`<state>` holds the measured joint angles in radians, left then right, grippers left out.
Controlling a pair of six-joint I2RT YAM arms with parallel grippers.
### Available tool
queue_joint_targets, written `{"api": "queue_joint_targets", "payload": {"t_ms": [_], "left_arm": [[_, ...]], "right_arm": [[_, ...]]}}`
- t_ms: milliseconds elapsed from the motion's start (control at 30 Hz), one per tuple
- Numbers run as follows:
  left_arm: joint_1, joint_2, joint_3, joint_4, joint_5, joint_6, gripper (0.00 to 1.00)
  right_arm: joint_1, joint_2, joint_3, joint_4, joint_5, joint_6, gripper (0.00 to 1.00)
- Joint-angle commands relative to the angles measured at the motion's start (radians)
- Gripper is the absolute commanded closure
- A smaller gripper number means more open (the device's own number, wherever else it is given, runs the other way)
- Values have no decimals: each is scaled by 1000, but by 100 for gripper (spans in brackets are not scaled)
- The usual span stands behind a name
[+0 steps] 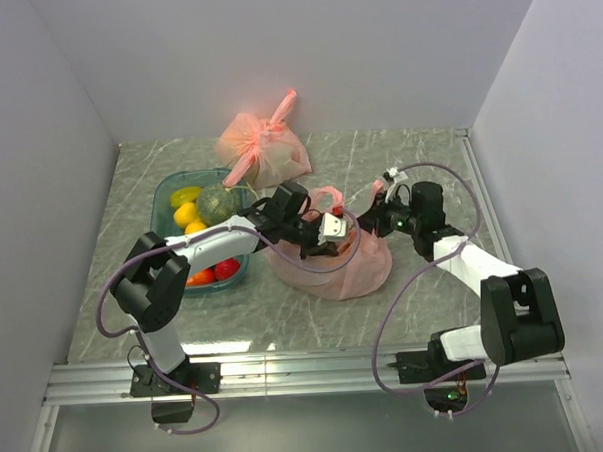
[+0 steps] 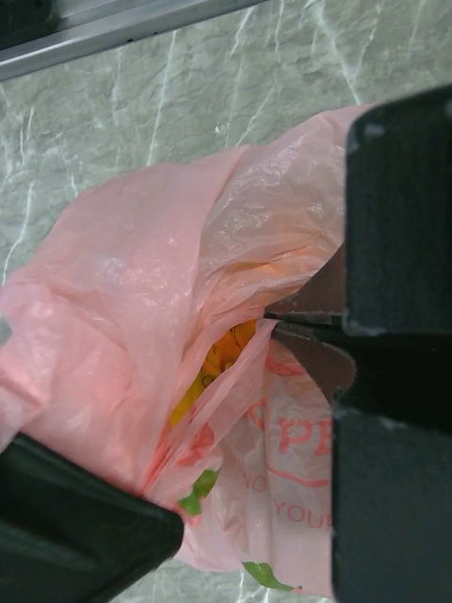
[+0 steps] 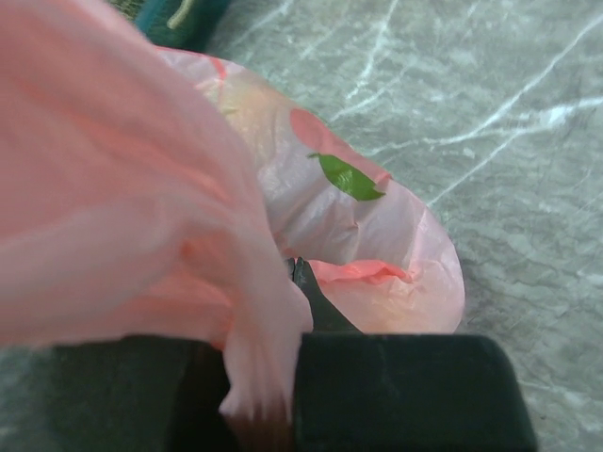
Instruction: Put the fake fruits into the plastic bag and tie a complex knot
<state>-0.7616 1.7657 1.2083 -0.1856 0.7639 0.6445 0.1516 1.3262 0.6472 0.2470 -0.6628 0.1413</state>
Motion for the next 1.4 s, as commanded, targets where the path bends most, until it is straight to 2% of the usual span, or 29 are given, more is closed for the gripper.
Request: {"api": "queue_joint_targets", "payload": {"t_ms": [0,167,233,267,333,433,467,533,567,700,767,800,933,1033,1167,1267,1367], "left_arm": [[-18,0,-59,-49,-43,-48,99],[-19,8,-15,-121,-58,-25,99],[-19,-2,19,-170,-58,-19,94],[-19,-23,31,-176,-63,-40,84],[-15,-57,71,-193,-60,-55,75],[2,-155,120,-180,-31,-127,52],[5,-202,135,-189,-28,-129,35],[18,-236,184,-228,-11,-114,33],[24,-268,197,-260,-2,-118,23],[64,-348,235,-249,9,-204,17],[85,-394,234,-181,-26,-333,1],[109,-406,232,-105,-56,-383,1],[177,-416,255,-52,-147,-537,1],[218,-370,289,-110,-133,-487,1],[283,-301,333,-175,43,-434,1],[286,-232,396,-310,177,-333,0],[288,-201,387,-354,218,-258,1]], "right_arm": [[2,34,48,92,103,0,100],[3,67,123,-43,68,-25,100],[3,73,135,-93,17,-32,100],[3,68,134,-95,-1,-35,100],[5,42,124,-78,-38,-37,100],[9,18,124,-84,-78,-46,100],[11,15,124,-89,-87,-60,100],[14,2,121,-98,-104,-75,100],[14,-2,118,-98,-112,-89,100],[22,-22,112,-121,-116,-120,100],[22,-30,112,-133,-118,-131,100],[25,-35,114,-137,-120,-132,100],[32,-39,124,-150,-132,-132,100],[39,-38,132,-159,-144,-173,100],[45,-24,150,-167,-153,-183,100],[51,-19,161,-172,-156,-190,100],[54,-18,170,-179,-155,-203,100]]}}
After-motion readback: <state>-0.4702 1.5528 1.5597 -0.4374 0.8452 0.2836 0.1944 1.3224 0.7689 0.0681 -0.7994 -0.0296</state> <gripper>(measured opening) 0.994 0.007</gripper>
